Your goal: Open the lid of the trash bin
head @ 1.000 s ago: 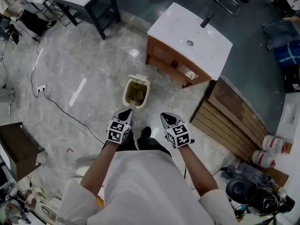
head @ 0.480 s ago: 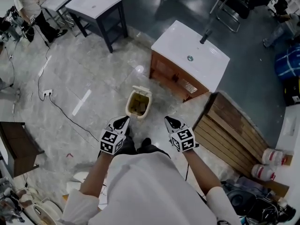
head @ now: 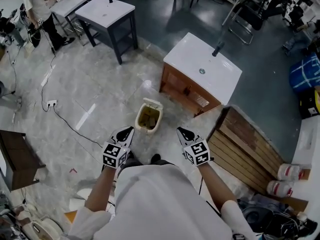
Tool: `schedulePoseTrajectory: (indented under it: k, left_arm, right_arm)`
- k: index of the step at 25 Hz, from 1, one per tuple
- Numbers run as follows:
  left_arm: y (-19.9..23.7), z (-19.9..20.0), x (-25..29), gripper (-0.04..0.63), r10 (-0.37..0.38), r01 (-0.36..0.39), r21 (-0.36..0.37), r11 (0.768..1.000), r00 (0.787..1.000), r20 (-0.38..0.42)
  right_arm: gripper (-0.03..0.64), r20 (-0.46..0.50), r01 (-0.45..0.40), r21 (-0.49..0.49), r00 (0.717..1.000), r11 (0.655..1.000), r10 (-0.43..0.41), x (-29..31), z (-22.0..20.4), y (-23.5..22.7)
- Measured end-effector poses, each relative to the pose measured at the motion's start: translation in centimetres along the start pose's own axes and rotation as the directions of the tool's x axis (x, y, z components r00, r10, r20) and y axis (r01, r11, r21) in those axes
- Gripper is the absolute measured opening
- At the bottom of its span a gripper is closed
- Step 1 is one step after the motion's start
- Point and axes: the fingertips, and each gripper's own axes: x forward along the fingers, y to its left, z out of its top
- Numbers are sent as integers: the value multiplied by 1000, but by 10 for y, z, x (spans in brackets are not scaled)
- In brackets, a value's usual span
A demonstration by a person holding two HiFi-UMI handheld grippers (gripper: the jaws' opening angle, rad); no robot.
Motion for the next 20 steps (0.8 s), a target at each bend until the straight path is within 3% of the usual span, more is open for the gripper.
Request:
schedulePoseTrajectory:
  k: [20]
  left_arm:
    - [50, 44, -87, 18, -8, -2, 65, 998, 987, 157]
  right_arm:
    - [35, 155, 130, -12, 980, 991, -126, -18, 60, 59]
